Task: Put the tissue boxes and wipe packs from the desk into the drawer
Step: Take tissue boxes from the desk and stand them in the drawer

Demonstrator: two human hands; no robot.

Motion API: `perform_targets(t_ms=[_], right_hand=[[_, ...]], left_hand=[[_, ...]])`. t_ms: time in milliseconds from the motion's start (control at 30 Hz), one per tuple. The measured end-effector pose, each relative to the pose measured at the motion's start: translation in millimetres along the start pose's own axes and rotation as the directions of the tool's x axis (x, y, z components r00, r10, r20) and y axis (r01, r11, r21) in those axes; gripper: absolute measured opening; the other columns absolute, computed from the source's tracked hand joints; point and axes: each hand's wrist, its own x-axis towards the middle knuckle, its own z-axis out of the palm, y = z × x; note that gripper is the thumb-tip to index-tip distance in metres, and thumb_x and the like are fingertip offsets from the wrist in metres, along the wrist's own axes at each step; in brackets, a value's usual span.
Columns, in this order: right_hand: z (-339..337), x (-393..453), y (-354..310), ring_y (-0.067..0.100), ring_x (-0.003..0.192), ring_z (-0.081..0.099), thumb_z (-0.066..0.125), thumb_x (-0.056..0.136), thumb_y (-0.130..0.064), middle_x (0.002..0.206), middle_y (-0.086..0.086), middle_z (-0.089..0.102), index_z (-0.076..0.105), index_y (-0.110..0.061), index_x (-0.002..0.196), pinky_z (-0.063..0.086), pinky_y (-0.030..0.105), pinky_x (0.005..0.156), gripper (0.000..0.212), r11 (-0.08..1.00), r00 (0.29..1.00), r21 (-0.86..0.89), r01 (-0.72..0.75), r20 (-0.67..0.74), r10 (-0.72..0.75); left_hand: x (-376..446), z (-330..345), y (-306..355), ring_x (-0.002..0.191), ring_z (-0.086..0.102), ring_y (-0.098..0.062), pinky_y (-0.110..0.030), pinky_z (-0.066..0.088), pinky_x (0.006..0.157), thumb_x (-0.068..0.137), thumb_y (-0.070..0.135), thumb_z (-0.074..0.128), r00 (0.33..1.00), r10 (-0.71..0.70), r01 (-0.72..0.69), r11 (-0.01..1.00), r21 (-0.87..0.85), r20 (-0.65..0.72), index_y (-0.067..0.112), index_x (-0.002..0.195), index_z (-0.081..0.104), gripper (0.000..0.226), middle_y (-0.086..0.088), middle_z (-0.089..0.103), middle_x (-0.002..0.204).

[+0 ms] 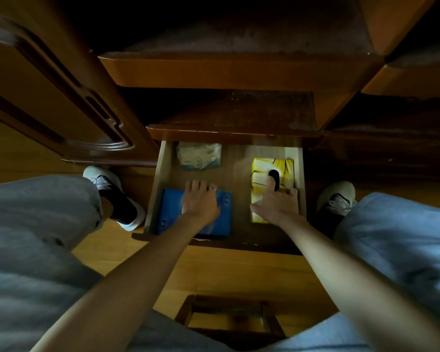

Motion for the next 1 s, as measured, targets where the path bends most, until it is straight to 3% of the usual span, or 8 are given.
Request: perform_targets(t_ms=[100,233,333,433,533,667,833,1000], right_hand=[[-1,2,0,0.027,0.092,0.069,0.058,0.084,-0.060,0.078,-0.004,0.067,0.008,-0.013,0.155,0.014,0.056,0.117,0.099,1.000,1.000,0.013,0.000,0.027,-0.001],[2,5,-2,0.027,0.094,0.071,0.061,0.082,-0.067,0.075,-0.005,0.062,0.008,-0.011,0.156,0.012,0.057,0.117,0.106,1.000,1.000,-0.005,-0.006,0.027,0.006],[7,7,-1,0.026,0.088,0.071,0.062,0.080,-0.069,0.066,-0.008,0.057,0.011,-0.011,0.154,0.013,0.057,0.115,0.106,1.000,1.000,-0.006,-0.012,0.021,0.012],[6,9,1,0.026,0.091,0.069,0.066,0.076,-0.067,0.072,-0.008,0.059,0.027,-0.009,0.143,0.021,0.053,0.107,0.097,1.000,1.000,-0.007,-0.005,0.020,0.005],[7,7,-4,0.029,0.112,0.061,0.076,0.067,-0.059,0.104,0.003,0.063,0.040,-0.009,0.130,0.025,0.047,0.104,0.089,0.993,0.993,-0.019,0.114,0.016,-0.113],[0,5,-15,0.027,0.123,0.054,0.080,0.071,-0.041,0.126,0.005,0.063,0.043,-0.019,0.137,0.026,0.043,0.108,0.079,0.947,0.957,-0.143,0.287,-0.007,-0.291],[-52,13,1,0.026,0.119,0.054,0.067,0.080,-0.007,0.124,0.003,0.065,0.054,-0.027,0.136,0.029,0.043,0.105,0.061,0.880,0.923,-0.359,0.311,-0.108,-0.370],[-83,-3,-3,0.024,0.103,0.058,0.070,0.082,-0.013,0.105,-0.003,0.069,0.056,-0.034,0.134,0.031,0.045,0.100,0.058,0.810,0.895,-0.443,0.383,-0.037,-0.444]], left_hand=[[-4,10,-18,0.138,0.032,-0.035,-0.057,0.012,0.120,0.079,0.043,0.072,0.996,0.069,-0.076,0.990,0.119,0.059,0.015,0.144,0.043,0.076,-0.014,0.043,0.144],[-10,20,-19,0.146,0.021,-0.033,-0.058,0.006,0.122,0.076,0.037,0.077,0.991,0.110,-0.113,0.993,0.027,0.082,0.017,0.154,0.025,0.096,-0.012,0.029,0.154],[0,22,8,0.148,0.018,-0.030,-0.057,0.003,0.122,0.085,0.052,0.065,0.989,0.143,-0.140,0.986,-0.090,0.030,0.019,0.151,0.029,0.082,-0.009,0.031,0.155],[13,22,25,0.148,0.019,-0.031,-0.063,0.002,0.119,0.085,0.068,0.057,0.989,0.060,-0.057,0.998,-0.024,0.133,0.019,0.154,0.028,0.089,-0.009,0.030,0.157],[15,31,19,0.146,0.024,-0.031,-0.070,0.007,0.115,0.082,0.076,0.056,0.976,-0.061,0.056,0.998,0.028,0.211,0.019,0.156,0.021,0.099,-0.009,0.030,0.157],[11,38,8,0.145,0.024,-0.032,-0.078,0.001,0.109,0.076,0.081,0.055,0.973,-0.115,0.120,0.993,-0.012,0.202,0.022,0.153,0.021,0.104,-0.010,0.030,0.155],[7,41,-3,0.142,0.031,-0.030,-0.078,-0.001,0.109,0.073,0.085,0.051,0.984,-0.079,0.088,0.995,-0.053,0.158,0.021,0.150,0.030,0.103,-0.009,0.036,0.151],[4,43,-14,0.144,0.030,-0.028,-0.072,-0.005,0.113,0.074,0.092,0.036,0.994,-0.034,0.048,0.990,-0.132,0.104,0.022,0.150,0.033,0.103,-0.005,0.038,0.151]])
